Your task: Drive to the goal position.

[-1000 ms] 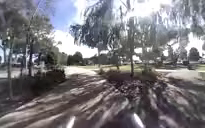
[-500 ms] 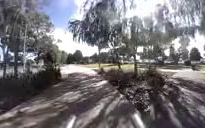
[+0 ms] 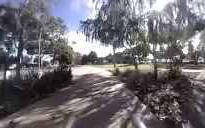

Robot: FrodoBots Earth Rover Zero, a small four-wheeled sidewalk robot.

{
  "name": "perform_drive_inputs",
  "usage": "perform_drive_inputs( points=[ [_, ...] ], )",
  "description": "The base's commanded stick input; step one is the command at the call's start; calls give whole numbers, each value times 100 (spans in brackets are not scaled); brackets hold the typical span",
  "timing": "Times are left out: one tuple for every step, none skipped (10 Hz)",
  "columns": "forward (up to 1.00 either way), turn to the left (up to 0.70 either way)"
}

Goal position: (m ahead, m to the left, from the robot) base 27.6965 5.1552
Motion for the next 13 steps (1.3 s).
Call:
perform_drive_inputs(
  points=[
    [100, 0],
    [100, 0],
    [100, 0],
    [100, 0],
    [100, 0],
    [100, 0],
    [100, 0],
    [100, -3],
    [100, -32],
    [100, -40],
    [100, -40],
    [100, -33],
    [100, 0]
  ],
)
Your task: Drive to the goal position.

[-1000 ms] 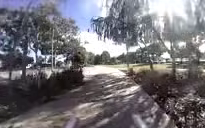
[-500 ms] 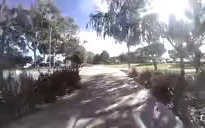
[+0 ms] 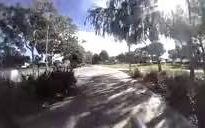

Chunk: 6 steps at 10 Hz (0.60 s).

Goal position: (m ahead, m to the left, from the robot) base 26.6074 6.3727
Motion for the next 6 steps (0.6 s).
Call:
perform_drive_inputs(
  points=[
    [100, 0],
    [100, 0],
    [100, 0],
    [100, 0],
    [100, 0],
    [100, 0]
  ],
)
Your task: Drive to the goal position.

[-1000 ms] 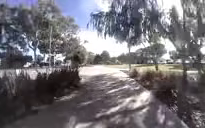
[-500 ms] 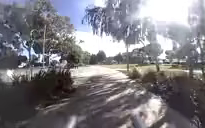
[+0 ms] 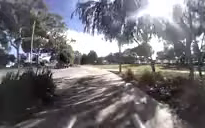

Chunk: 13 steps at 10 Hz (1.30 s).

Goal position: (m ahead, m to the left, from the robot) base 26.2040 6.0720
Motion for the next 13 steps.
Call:
perform_drive_inputs(
  points=[
    [100, 0],
    [100, 0],
    [100, 0],
    [100, 0],
    [100, 0],
    [100, 0],
    [100, 0],
    [100, 0],
    [100, 0],
    [100, 0],
    [100, 0],
    [100, 0],
    [100, 0]
  ],
)
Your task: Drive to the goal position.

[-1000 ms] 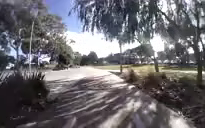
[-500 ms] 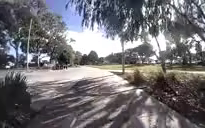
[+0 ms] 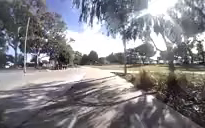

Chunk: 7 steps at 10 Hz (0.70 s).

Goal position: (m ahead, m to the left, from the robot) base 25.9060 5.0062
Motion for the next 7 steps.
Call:
perform_drive_inputs(
  points=[
    [100, 0],
    [100, 0],
    [100, 0],
    [100, 0],
    [100, 0],
    [100, 0],
    [100, 0]
  ],
)
